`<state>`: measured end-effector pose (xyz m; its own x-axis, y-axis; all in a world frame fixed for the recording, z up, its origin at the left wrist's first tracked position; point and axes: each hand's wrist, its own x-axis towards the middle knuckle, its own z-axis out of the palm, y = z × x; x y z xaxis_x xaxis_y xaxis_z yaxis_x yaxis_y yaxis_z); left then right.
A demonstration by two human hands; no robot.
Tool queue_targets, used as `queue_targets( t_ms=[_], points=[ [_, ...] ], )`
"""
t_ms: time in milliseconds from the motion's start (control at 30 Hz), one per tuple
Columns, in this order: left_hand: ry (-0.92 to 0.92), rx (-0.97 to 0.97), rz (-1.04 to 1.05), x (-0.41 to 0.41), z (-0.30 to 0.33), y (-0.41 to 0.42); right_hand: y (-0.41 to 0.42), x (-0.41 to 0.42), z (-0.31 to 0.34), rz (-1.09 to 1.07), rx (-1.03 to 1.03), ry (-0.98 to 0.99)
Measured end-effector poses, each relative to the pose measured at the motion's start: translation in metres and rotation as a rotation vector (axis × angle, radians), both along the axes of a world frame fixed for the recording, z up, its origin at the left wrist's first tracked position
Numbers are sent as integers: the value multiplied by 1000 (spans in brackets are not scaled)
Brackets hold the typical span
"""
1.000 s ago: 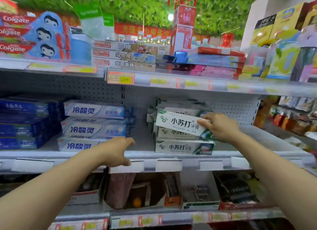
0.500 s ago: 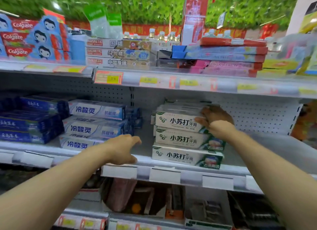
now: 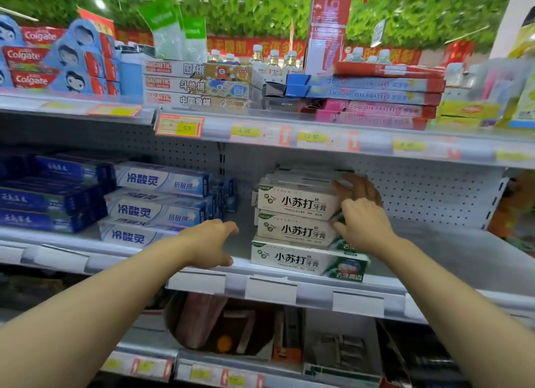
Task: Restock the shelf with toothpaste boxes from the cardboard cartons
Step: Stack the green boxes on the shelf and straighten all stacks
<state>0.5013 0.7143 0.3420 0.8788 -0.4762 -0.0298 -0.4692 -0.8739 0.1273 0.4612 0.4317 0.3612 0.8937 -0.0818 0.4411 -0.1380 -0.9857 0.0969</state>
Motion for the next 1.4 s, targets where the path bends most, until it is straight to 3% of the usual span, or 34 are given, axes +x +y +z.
queue_targets(
  t_ms=[367, 700, 933, 1233, 1400],
  points=[
    [35, -83, -18, -9, -14, 9, 26, -41, -29, 109, 56, -121],
    [29, -267, -55, -1, -24, 8, 32, -72, -45, -163, 457, -73],
    [61, -446, 1, 2, -34, -15, 13, -75, -52, -213, 796, 49],
    [203, -580, 178, 25, -43, -63, -15, -33, -67, -108, 901, 75],
    [251, -617, 169, 39, -48, -78, -24, -18, -73, -63, 944, 93]
  ],
)
